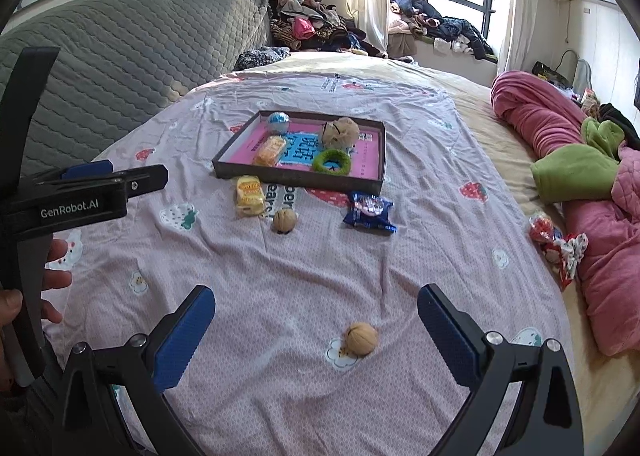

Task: Organize objects
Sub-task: 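Withdraw both open tools from the tray toward the walnut on the bed, then grasp the walnut with the right tool while the left tool grasps the yellow snack pack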

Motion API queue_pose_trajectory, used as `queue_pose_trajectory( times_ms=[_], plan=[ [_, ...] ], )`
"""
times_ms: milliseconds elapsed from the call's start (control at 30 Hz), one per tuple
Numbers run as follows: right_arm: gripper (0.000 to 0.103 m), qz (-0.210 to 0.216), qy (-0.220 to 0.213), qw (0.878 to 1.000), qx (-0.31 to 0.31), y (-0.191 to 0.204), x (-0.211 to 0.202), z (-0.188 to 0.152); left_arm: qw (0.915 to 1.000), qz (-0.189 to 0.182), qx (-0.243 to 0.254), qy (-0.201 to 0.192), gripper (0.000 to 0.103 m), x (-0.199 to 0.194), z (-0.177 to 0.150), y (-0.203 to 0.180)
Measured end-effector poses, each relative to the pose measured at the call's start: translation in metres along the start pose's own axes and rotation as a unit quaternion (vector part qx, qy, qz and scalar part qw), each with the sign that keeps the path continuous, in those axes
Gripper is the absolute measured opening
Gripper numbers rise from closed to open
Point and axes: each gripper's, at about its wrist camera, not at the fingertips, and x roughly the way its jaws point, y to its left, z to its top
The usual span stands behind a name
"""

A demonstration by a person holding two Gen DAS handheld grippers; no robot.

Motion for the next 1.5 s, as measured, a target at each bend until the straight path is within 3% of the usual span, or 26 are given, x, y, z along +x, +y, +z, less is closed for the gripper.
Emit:
queue_pose_trajectory(
  times_ms=[1033, 1500],
  plan=[
    [0.102, 0.007, 0.043, 0.999, 0.022, -0.011, 0.059, -0.029, 0.9991, -0.013, 0.011, 0.039, 0.093, 0.073, -0.016, -0.010],
    [0.102, 0.001, 0.066, 0.997, 0.042, -0.025, 0.091, -0.043, 0.9980, -0.016, 0.003, 0.060, 0.093, 0.133, -0.008, -0.008]
  ],
)
